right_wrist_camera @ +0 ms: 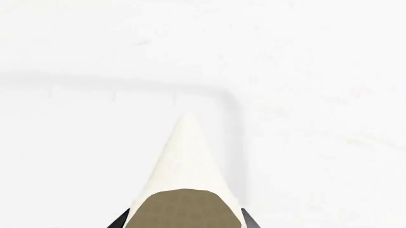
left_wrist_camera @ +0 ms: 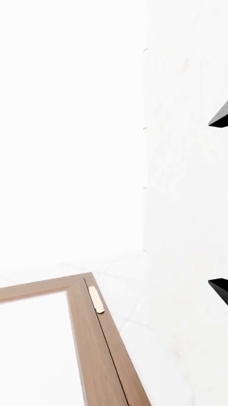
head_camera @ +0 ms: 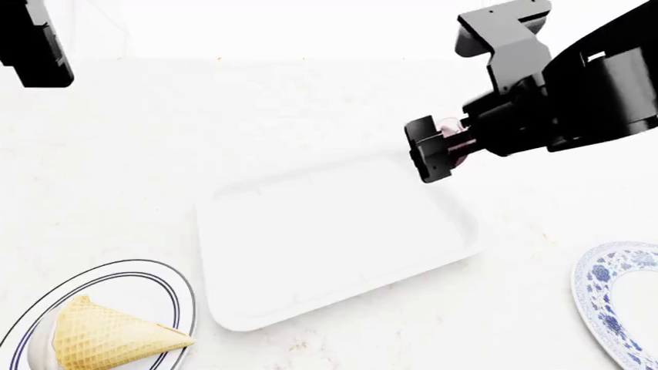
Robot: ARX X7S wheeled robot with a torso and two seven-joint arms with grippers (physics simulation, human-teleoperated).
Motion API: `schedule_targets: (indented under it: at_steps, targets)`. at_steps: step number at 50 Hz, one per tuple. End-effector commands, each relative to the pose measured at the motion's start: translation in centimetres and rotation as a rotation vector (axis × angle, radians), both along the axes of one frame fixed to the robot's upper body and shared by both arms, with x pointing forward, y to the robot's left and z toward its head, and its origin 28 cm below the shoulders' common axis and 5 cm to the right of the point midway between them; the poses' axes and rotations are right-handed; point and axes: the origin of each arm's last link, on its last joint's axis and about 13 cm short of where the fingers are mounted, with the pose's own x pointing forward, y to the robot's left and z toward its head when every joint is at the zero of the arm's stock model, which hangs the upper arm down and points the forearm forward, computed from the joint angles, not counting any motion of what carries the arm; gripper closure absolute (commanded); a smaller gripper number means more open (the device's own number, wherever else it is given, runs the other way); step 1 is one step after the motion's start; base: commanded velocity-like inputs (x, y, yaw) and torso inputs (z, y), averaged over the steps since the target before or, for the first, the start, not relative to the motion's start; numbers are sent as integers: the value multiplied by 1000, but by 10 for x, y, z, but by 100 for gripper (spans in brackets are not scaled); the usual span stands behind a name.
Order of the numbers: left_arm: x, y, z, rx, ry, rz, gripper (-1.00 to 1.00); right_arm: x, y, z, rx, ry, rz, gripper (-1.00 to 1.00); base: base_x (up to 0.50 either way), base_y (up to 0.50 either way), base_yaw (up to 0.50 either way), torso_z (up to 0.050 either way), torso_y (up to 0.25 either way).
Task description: Move the dessert items from the plate to the tray.
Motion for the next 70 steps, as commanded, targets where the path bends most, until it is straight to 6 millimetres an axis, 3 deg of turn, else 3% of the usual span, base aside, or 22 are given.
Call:
schedule_targets:
  at_steps: [1,32,56,57,70]
  targets:
    - [-1,1,1,-7,5,1,-100,7,15,-12,7,22,60,100,0,0,0,0,0]
    - [-1,3,-6,-4,22,9,-100,23,38,-66,32,86,119,100,0,0,0,0,0]
    - [-3,7,-11,-20,16,7,-100,28,45,-84,-3,107,130,100,0,0,0,0,0]
    - [-3,6,-12,-20,16,6,-100,28,45,-84,-3,106,127,-100,0,0,0,0,0]
    - [-4,7,-13,-24,18,11,-100,29,44,-84,-7,86,108,-100,0,0,0,0,0]
